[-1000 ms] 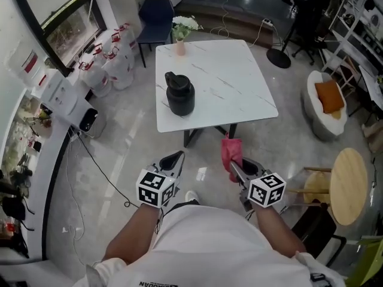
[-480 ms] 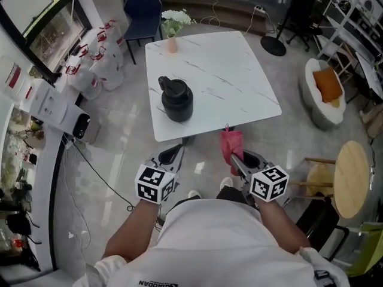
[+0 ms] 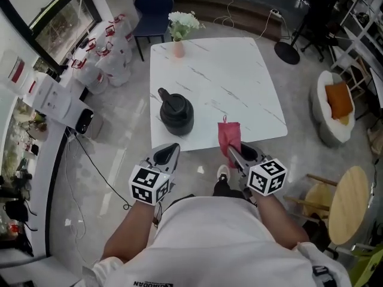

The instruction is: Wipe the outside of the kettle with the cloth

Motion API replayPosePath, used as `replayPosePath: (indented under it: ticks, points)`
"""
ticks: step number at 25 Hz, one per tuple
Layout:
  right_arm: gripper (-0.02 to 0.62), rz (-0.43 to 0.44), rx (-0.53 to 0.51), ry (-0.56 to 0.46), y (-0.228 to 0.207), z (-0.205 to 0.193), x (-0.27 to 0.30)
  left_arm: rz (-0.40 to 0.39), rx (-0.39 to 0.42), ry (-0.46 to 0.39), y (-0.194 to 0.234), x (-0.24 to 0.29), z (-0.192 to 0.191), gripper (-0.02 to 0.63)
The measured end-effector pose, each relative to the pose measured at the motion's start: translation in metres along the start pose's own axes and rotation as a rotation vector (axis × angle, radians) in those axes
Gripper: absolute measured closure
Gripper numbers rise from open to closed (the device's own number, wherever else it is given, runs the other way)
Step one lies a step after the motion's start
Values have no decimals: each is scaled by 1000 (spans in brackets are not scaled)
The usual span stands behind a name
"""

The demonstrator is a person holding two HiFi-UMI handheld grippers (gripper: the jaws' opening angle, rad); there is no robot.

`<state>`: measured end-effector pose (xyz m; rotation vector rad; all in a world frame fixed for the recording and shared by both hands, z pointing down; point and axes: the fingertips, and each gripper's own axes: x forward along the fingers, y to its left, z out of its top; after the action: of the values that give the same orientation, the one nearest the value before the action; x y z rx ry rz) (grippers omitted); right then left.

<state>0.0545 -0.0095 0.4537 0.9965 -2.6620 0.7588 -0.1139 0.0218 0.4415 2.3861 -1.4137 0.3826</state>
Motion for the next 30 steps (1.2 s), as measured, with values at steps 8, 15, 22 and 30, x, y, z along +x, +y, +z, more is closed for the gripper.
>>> replayPosePath:
  ticks: [8, 15, 22, 30]
  points:
    - [491, 114, -23, 63, -60, 49, 53, 101, 8, -60, 27, 56, 55, 604]
    - [491, 246, -139, 128, -68, 63, 97, 196, 98, -90, 69, 66, 85, 604]
    - [491, 356, -231, 168, -27, 79, 139, 245, 148, 41, 161, 69, 69, 573]
    - [491, 354, -271, 139, 22, 116, 179, 20, 418, 324, 228, 108, 19, 480]
